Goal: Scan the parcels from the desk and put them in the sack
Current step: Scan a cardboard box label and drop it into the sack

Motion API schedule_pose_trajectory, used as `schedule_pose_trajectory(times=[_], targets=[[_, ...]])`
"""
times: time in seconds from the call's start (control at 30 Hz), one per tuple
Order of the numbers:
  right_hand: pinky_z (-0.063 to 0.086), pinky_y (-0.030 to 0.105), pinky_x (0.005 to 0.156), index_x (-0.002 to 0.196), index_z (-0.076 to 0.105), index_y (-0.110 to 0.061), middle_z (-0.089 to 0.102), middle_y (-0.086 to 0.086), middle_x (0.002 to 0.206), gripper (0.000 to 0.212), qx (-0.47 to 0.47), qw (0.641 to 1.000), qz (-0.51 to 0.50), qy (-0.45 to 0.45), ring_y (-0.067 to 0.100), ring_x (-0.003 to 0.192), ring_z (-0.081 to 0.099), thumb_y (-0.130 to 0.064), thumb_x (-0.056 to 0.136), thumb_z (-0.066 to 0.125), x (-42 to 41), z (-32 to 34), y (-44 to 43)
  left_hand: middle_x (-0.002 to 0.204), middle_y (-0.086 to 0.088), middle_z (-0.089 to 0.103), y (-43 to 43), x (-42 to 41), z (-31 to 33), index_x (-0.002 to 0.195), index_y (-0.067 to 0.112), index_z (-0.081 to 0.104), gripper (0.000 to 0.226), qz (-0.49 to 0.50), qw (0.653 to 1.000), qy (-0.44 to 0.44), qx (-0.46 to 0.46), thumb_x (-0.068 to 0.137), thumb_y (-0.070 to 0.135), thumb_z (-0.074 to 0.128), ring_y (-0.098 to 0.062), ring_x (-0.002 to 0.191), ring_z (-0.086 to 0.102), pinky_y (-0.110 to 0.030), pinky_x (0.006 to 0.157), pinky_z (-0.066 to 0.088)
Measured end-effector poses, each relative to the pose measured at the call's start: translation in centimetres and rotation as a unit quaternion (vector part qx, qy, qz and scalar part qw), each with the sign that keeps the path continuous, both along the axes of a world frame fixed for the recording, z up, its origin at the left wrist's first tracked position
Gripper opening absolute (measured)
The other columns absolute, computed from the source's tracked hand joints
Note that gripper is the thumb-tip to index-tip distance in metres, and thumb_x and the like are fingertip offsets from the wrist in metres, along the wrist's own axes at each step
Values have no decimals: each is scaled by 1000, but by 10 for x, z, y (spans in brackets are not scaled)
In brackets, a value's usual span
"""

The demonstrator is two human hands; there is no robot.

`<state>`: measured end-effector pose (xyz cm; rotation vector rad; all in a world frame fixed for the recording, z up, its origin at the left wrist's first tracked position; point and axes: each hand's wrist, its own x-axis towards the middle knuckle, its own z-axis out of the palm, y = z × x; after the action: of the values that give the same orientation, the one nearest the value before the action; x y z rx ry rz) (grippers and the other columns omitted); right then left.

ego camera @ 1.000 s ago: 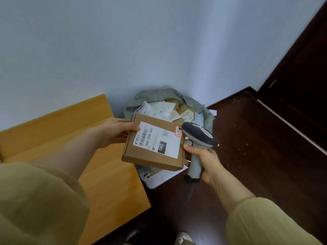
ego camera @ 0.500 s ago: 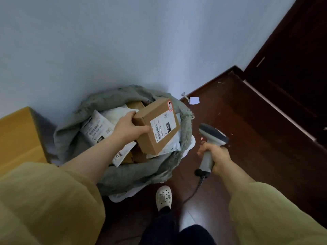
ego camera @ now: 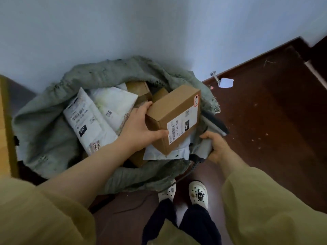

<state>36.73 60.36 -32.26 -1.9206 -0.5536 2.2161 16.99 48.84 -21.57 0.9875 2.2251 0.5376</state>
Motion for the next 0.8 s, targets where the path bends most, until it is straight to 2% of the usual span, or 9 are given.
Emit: schedule_pose_trajectory(times=[0.07, 0.13, 0.2, 0.3, 0.4, 0.57, 0.7, 0.73, 0.8], targets=[[51, 37, 61, 102, 64, -3, 68, 17, 91, 27, -5, 1000, 2, 21, 30, 75, 64, -2, 76, 67, -1, 3, 4, 140, -2, 38, -2, 6, -2, 148, 23, 26, 104, -2, 1000, 5, -7, 63, 43, 83, -17, 128, 38, -32, 107, 33], [55, 41, 69, 103, 66, -3, 70, 17, 99, 28, 18, 999, -19, 24, 31, 83, 67, -2, 76, 71, 7, 19, 8, 137, -3, 38, -4, 14, 1, 147, 22, 26, 103, 3, 1000, 6, -28, 65, 39, 84, -17, 124, 41, -33, 104, 37], [56, 43, 74, 93, 66, -6, 70, 14, 95, 17, 47, 997, -43, 35, 29, 83, 67, 0, 78, 70, 21, 48, 15, 135, -4, 41, -4, 17, 6, 146, 20, 27, 103, 17, 999, 8, -47, 63, 37, 86, -19, 121, 44, -34, 103, 38], [56, 38, 71, 87, 66, -8, 69, 9, 91, 8, 84, 990, -68, 94, 23, 80, 67, -1, 82, 64, 43, 102, 36, 135, -7, 44, 4, 20, 12, 144, 16, 31, 104, 49, 997, -10, -64, 59, 32, 88, -22, 121, 47, -37, 103, 41], [54, 39, 82, 89, 68, -8, 72, 2, 90, 15, 149, 974, -79, 154, 17, 83, 67, -7, 74, 66, 48, 156, 63, 133, -7, 46, 20, 25, 18, 143, 16, 32, 103, 80, 995, -15, -52, 58, 29, 88, -23, 119, 48, -38, 100, 43], [47, 45, 100, 100, 68, -6, 69, 5, 108, 34, 207, 960, -32, 186, 25, 111, 60, -10, 66, 68, 36, 190, 77, 129, -6, 50, 37, 5, 27, 138, 17, 39, 92, 104, 994, 6, -33, 59, 28, 85, -25, 117, 50, -38, 95, 45], [57, 38, 85, 115, 64, -4, 71, 2, 104, 51, 193, 964, -54, 176, 20, 103, 65, -8, 65, 70, 25, 185, 72, 126, -4, 55, 45, -1, 37, 136, 11, 42, 87, 129, 991, 0, -21, 65, 39, 85, -21, 113, 53, -28, 86, 40], [58, 37, 82, 117, 63, -4, 71, 2, 104, 53, 191, 964, -56, 177, 19, 102, 66, -8, 64, 70, 19, 185, 70, 123, -2, 56, 48, 2, 39, 133, 10, 45, 82, 157, 987, -29, -24, 67, 39, 84, -19, 108, 55, -27, 84, 42], [59, 34, 75, 116, 64, -3, 71, 3, 105, 50, 190, 962, -58, 188, 16, 98, 68, -5, 66, 69, 5, 187, 67, 115, -2, 63, 55, 12, 41, 120, 7, 54, 64, 240, 953, -180, -35, 70, 34, 82, -16, 95, 60, -27, 72, 49]])
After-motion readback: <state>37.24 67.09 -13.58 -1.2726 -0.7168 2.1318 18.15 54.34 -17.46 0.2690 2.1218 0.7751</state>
